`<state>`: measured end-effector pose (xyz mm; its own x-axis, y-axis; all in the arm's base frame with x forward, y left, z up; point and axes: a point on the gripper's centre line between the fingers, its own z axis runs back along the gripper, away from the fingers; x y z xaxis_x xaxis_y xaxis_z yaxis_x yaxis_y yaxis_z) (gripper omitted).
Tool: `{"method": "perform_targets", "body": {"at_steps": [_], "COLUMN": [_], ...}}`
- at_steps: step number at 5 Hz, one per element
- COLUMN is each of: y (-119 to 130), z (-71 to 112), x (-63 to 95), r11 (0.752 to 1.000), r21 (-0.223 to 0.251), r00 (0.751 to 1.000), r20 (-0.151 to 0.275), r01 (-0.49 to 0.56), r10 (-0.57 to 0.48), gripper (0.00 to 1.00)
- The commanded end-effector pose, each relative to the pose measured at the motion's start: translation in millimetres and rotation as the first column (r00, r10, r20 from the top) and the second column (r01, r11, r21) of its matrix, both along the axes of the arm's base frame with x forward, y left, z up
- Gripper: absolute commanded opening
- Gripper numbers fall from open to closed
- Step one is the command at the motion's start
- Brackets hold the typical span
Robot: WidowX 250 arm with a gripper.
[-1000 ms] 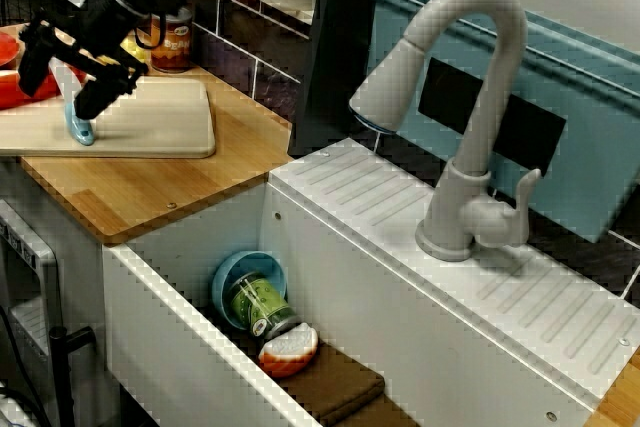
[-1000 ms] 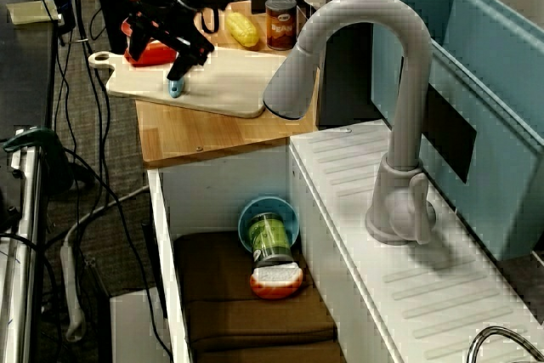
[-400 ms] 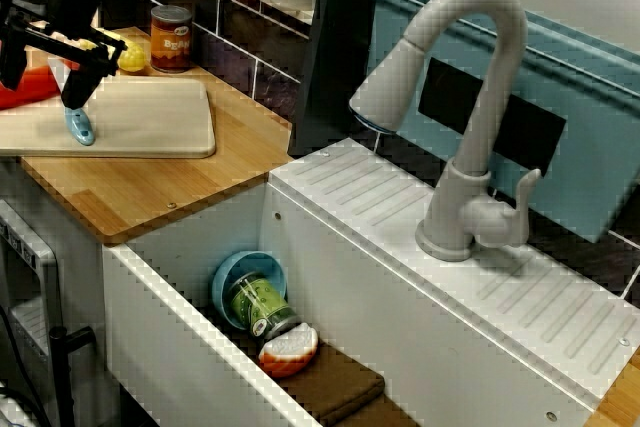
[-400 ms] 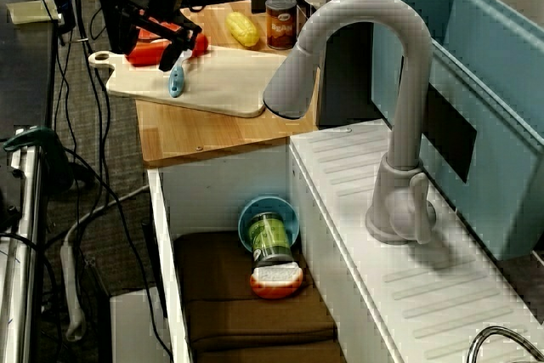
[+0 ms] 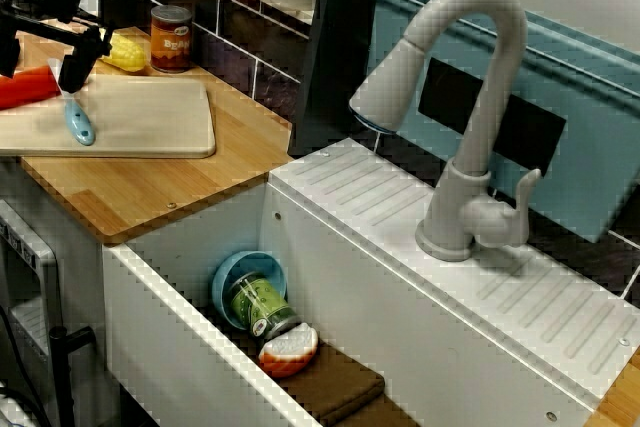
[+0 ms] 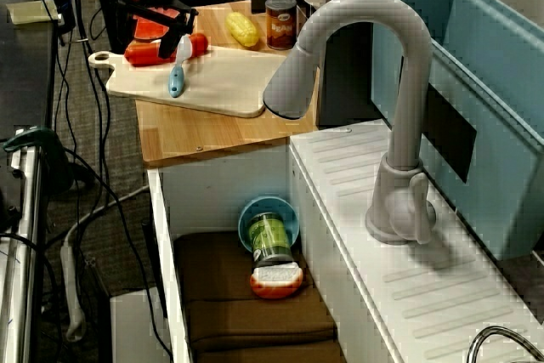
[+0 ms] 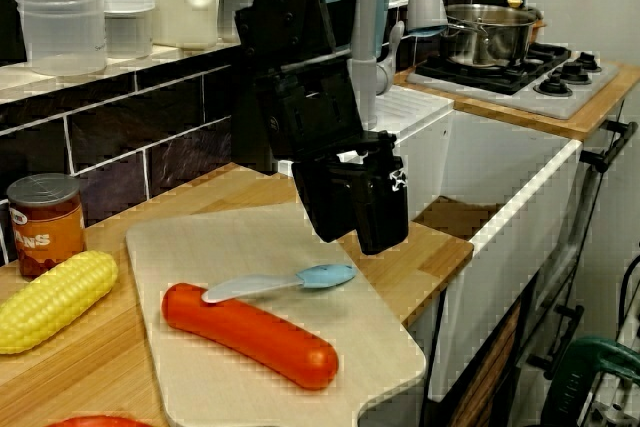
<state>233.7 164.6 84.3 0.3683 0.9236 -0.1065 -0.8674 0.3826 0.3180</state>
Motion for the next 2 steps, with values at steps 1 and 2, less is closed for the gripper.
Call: {"method": "perform_targets", "body": {"at_steps": [1, 2], "y": [14.3, 22.6], "z": [17.8, 16.9], "x": [10.2, 11.2], "r11": [0.999, 0.998], "r21": [-0.031, -0.045], "r00": [0.996, 0.993], "r20": [0.078, 0.1], "r01": [-0.036, -0.05], "r10": [0.038, 0.055], "gripper": [1.0, 1.0]}}
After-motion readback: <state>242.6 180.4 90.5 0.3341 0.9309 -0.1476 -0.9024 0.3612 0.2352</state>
